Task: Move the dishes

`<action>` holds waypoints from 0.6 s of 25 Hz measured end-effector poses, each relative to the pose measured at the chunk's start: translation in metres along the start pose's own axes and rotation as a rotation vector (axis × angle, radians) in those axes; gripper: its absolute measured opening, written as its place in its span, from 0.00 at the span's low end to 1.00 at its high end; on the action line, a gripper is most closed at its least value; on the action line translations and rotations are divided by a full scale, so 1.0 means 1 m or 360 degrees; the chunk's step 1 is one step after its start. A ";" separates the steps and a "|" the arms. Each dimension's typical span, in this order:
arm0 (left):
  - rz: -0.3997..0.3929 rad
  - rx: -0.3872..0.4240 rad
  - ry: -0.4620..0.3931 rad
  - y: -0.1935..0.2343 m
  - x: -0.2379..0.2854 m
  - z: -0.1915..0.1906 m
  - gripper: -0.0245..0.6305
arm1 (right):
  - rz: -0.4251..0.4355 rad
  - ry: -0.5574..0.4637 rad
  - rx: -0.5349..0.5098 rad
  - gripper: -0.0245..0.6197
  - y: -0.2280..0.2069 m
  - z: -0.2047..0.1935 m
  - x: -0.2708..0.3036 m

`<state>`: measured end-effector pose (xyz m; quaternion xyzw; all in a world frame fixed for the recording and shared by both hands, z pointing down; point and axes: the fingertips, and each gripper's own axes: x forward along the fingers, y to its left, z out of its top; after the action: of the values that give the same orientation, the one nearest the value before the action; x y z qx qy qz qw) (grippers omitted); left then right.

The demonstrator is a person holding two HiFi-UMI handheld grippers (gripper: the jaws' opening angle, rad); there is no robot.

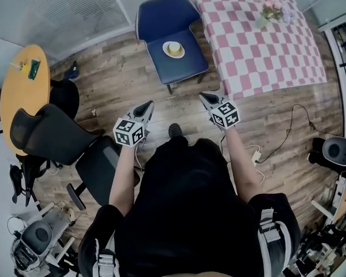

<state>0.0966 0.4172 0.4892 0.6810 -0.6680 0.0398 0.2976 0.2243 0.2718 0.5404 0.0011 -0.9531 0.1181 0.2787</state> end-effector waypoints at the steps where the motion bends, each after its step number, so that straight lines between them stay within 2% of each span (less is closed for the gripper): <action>1: -0.0003 0.0000 -0.0001 0.003 0.002 0.002 0.07 | -0.0002 0.0009 -0.0008 0.06 0.000 0.001 0.003; 9: 0.0006 -0.0023 0.0030 0.027 0.009 0.008 0.07 | 0.0002 0.0007 -0.0008 0.06 -0.008 0.013 0.030; 15: 0.0030 -0.0032 0.0049 0.041 0.017 0.012 0.07 | -0.0003 0.0019 -0.0002 0.06 -0.029 0.021 0.050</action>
<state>0.0559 0.3994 0.5018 0.6710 -0.6699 0.0463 0.3144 0.1731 0.2422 0.5566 0.0011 -0.9515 0.1171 0.2846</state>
